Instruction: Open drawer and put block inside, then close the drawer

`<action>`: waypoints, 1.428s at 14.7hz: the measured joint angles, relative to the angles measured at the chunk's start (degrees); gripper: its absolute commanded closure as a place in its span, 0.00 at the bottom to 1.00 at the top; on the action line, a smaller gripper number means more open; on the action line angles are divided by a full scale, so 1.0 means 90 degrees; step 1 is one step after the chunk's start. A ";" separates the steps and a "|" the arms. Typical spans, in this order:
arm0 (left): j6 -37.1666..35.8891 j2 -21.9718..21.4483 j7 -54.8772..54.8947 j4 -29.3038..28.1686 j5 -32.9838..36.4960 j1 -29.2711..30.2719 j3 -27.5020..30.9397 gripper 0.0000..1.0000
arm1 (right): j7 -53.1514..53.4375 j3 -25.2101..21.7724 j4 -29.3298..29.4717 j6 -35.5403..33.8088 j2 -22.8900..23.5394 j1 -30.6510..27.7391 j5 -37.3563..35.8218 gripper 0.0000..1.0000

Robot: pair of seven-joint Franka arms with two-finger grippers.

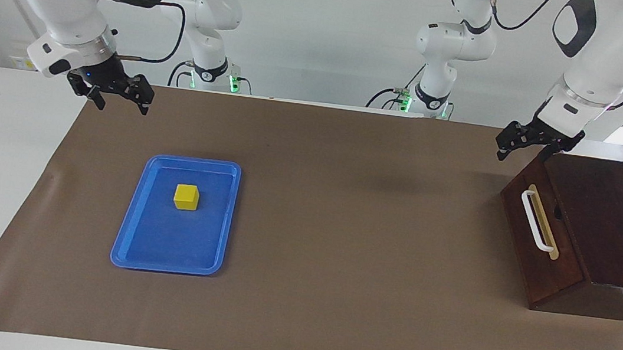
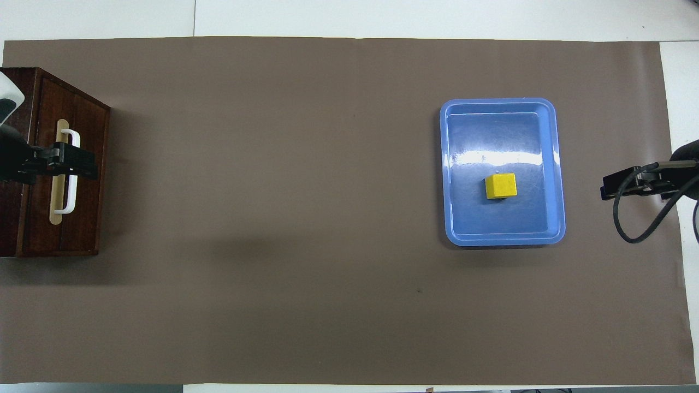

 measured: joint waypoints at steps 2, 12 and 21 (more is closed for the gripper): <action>0.0000 0.0000 0.0000 0.0000 0.0000 0.0000 0.0002 0.00 | 0.0000 0.0000 0.0000 0.0001 0.0000 0.0000 0.0000 0.00; 0.0143 0.0007 0.0004 -0.0029 0.0000 0.0000 0.0000 0.00 | 0.0772 -0.0044 -0.0005 0.0367 -0.0097 -0.0031 0.0001 0.00; 0.1515 0.0123 0.0046 -0.0815 0.0891 -0.0292 -0.0010 0.00 | 0.6997 -0.0065 0.0731 0.0833 0.1167 -0.0338 0.2070 0.00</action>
